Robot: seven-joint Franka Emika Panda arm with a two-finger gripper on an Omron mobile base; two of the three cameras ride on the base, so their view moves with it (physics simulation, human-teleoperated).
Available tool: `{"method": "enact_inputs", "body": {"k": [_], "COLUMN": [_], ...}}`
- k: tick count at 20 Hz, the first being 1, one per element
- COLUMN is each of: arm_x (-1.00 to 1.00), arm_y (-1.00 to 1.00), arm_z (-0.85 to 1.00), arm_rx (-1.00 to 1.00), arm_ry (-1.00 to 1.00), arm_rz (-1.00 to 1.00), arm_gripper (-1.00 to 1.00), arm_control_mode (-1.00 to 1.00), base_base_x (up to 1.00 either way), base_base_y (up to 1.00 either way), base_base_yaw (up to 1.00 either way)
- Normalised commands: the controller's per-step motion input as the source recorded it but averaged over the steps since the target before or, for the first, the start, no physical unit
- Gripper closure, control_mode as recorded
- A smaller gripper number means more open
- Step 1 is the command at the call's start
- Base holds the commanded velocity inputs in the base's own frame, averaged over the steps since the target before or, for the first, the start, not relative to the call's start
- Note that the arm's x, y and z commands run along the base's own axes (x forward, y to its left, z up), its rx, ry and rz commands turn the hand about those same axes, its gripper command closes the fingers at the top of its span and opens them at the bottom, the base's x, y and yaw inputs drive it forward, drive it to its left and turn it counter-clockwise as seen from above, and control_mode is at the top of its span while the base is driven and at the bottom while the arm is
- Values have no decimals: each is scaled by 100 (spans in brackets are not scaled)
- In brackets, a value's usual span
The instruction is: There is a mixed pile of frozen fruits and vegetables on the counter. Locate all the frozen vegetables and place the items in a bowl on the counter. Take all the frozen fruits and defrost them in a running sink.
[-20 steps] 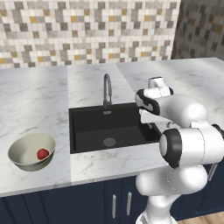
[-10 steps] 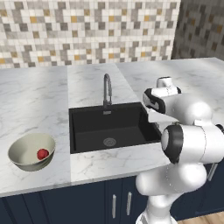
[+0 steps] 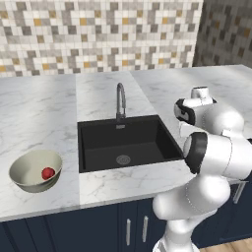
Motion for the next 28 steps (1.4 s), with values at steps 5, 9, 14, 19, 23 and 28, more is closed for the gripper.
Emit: {"method": "enact_inputs", "body": {"k": [5,9,14,19,23,28], "arm_x": [0,0,0,5,11,12], "arm_y": [-59,-59,-43,-38,-27,0], "arm_z": [-8,-8,-7,-16,-22,-17], "arm_rx": [0,1,2,4,2,1], "arm_ry": [1,1,0,0,1,0], "arm_rz": [-2,-2,-1,-1,0,0], "arm_gripper": [-100,-100,-100,-100,-100,-100], "arm_control_mode": [-100,-100,-100,-100,-100,-100], "base_base_x": [0,0,0,0,0,0], "base_base_y": [0,0,0,0,0,0], "base_base_yaw": [0,0,0,0,0,0]}}
